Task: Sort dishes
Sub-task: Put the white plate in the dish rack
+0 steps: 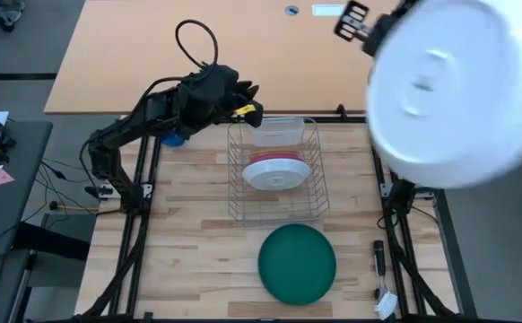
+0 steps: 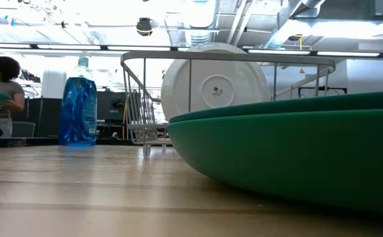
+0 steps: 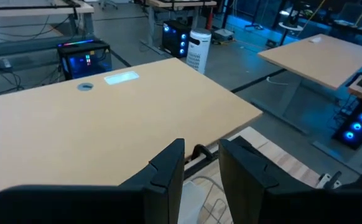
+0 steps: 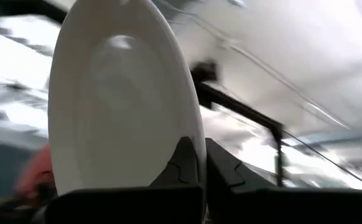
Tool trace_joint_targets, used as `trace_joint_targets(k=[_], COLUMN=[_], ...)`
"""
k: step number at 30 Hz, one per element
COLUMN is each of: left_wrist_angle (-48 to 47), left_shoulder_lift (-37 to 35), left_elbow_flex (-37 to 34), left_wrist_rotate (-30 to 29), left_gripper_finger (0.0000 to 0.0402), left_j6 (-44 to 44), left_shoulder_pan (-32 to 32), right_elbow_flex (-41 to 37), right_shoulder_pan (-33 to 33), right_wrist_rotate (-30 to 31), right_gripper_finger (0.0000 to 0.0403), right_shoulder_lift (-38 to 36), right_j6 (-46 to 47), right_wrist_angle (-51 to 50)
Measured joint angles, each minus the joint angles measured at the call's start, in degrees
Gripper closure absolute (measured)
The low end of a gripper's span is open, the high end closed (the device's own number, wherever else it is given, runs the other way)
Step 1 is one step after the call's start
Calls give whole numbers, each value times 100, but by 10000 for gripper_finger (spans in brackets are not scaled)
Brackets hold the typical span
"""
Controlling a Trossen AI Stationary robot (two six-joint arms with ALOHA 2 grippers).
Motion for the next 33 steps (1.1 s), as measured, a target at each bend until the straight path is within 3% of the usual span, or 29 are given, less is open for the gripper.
trace_joint_targets(k=[4,7,9,12,18,29,33], left_wrist_angle=[-2,-10,-71,-107,-126,-157,-175], left_shoulder_lift=[-59,-119,-188,-269,-500,-816,-836], left_elbow_flex=[4,7,7,7,7,7,7], left_wrist_rotate=[46,50,52,110,650,998,1511], left_gripper_finger=[309,309,309,309,309,309,308], left_j6=[196,341,443,628,898,1095,1150], left_shoulder_pan=[2,2,15,43,260,650,662], right_elbow_flex=[0,97,99,71,80,74,87], right_shoulder_pan=[4,6,4,2,2,142,65], right_wrist_rotate=[-171,-13,454,1445,2902,5391,5961], right_gripper_finger=[403,403,403,403,403,403,403], right_shoulder_lift=[-348,-695,-926,-1205,-1724,-2133,-2228], right_j6=[-1339,-3013,-3993,-4870,-5471,-5241,-5010], right_wrist_angle=[-2625,-5218,-6693,-8136,-9487,-11333,-11914])
